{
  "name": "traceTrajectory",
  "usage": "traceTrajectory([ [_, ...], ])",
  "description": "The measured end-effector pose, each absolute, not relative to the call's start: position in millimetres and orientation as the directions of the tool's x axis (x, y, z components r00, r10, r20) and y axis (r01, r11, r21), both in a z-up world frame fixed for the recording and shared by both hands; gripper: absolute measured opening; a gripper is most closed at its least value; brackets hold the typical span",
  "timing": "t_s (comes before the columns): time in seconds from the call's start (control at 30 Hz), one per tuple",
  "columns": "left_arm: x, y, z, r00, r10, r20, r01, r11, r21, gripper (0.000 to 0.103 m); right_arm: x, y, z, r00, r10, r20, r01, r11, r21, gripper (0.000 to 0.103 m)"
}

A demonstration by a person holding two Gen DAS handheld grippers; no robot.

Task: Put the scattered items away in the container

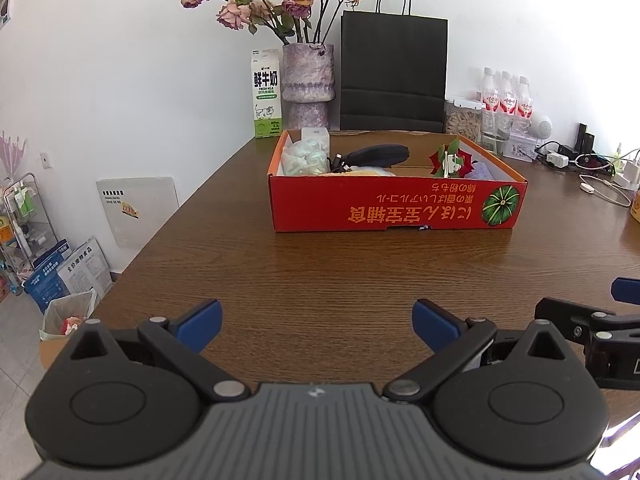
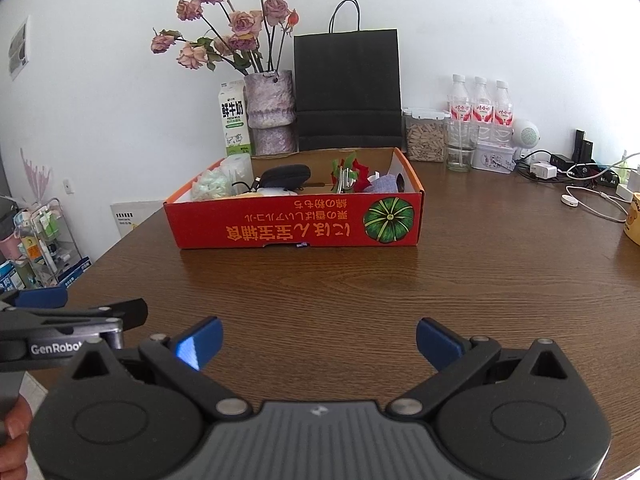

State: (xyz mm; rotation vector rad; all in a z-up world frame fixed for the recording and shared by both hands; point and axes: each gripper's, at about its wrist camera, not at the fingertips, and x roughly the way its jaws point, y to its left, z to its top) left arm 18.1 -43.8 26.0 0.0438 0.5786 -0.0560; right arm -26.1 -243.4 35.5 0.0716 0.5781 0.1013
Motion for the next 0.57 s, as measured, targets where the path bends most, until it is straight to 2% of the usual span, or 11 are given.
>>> traceTrajectory([
  [0.03, 18.0, -43.9, 26.0, 0.836, -0.042, -0.547, 0.066, 0.997, 0.025, 0.103, -25.7, -243.5, 35.4, 0.832, 0.115, -0.543, -0.075, 0.993, 0.095, 0.103],
  [0.57, 19.9, -44.3, 20.7, 0.828, -0.052, -0.558, 0.075, 0.997, 0.018, 0.103, -21.5, -244.7, 34.9, 0.827, 0.101, -0.553, -0.061, 0.994, 0.089, 0.103],
])
